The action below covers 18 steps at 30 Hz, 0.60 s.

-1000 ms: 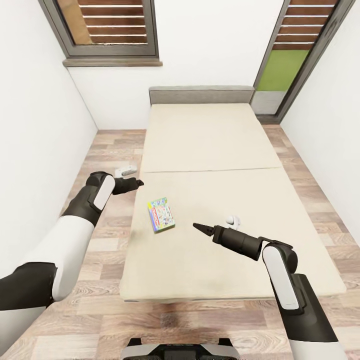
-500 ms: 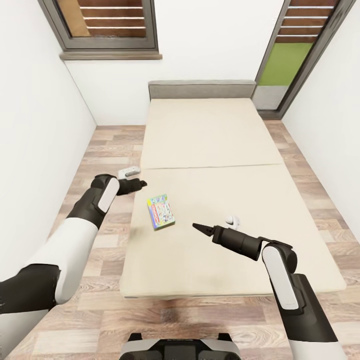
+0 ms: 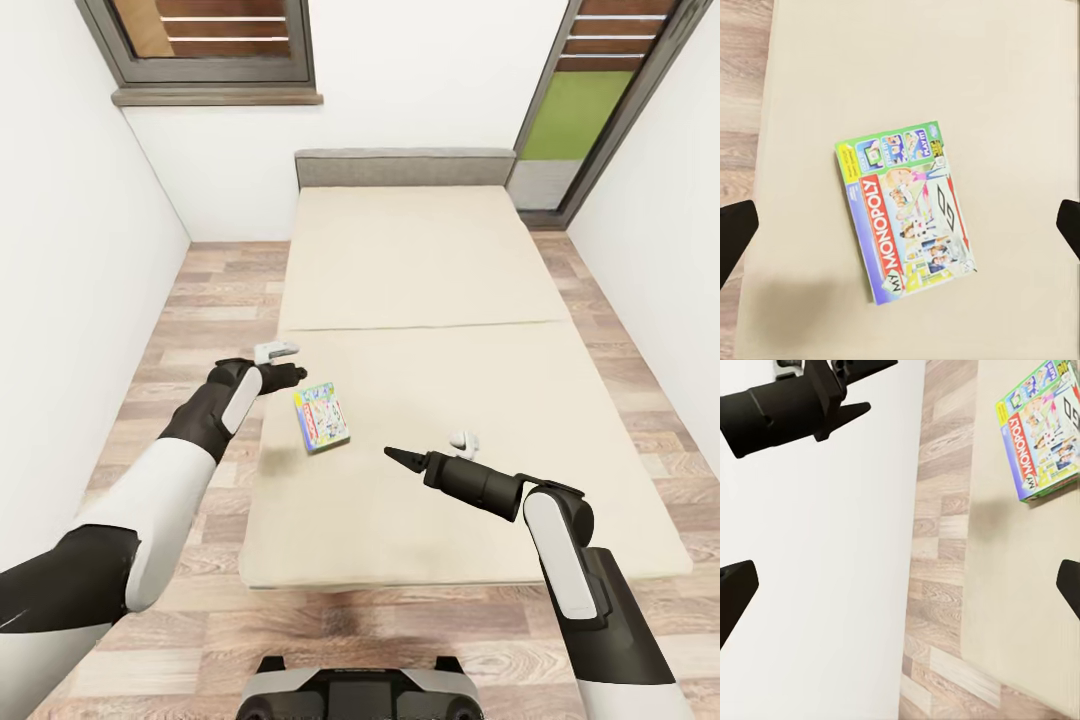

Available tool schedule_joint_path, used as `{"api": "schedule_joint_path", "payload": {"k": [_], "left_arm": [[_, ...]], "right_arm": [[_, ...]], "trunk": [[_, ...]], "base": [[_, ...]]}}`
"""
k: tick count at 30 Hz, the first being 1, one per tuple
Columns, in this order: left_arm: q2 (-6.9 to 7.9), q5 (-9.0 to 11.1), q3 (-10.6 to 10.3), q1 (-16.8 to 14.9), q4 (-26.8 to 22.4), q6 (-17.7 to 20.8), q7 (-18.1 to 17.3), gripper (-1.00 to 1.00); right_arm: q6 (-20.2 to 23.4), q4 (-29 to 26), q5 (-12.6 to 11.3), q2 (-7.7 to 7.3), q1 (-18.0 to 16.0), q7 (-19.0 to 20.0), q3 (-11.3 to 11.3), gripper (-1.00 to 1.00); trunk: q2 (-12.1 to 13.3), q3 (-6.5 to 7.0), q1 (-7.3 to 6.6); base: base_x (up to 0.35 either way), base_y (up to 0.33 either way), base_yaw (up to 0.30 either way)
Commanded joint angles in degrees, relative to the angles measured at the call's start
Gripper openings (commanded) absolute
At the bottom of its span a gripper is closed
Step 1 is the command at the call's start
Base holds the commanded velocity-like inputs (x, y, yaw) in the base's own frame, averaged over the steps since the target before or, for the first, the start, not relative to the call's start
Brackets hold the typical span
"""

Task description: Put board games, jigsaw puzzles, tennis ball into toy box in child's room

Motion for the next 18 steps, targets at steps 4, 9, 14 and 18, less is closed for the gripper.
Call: {"api": "schedule_joint_path", "payload": {"k": [4,9,14,18], "left_arm": [[-0.60,0.40,-0.31,-0.03,0.01,-0.32,0.57,1.00],[-1.30,0.31,-0.42,-0.05,0.04,-1.53,0.63,1.00],[-2.52,0.24,-0.54,-0.16,0.05,-2.57,0.69,1.00],[-2.86,0.23,-0.58,-0.25,0.05,-2.85,0.70,1.00]], "right_arm": [[0.22,-0.06,0.33,-0.04,-0.03,0.36,0.03,1.00],[0.24,-0.07,0.33,-0.04,-0.03,0.36,0.08,1.00],[0.22,-0.08,0.35,-0.04,-0.03,0.36,0.39,1.00],[0.15,-0.08,0.40,-0.07,-0.04,0.42,1.47,1.00]], "trunk": [[-0.10,-0.45,0.03],[-0.10,-0.92,0.03],[-0.10,-1.40,0.03],[-0.10,-1.77,0.03]], "base": [[0.000,0.000,0.000],[0.000,0.000,0.000],[0.000,0.000,0.000],[0.000,0.000,0.000]]}}
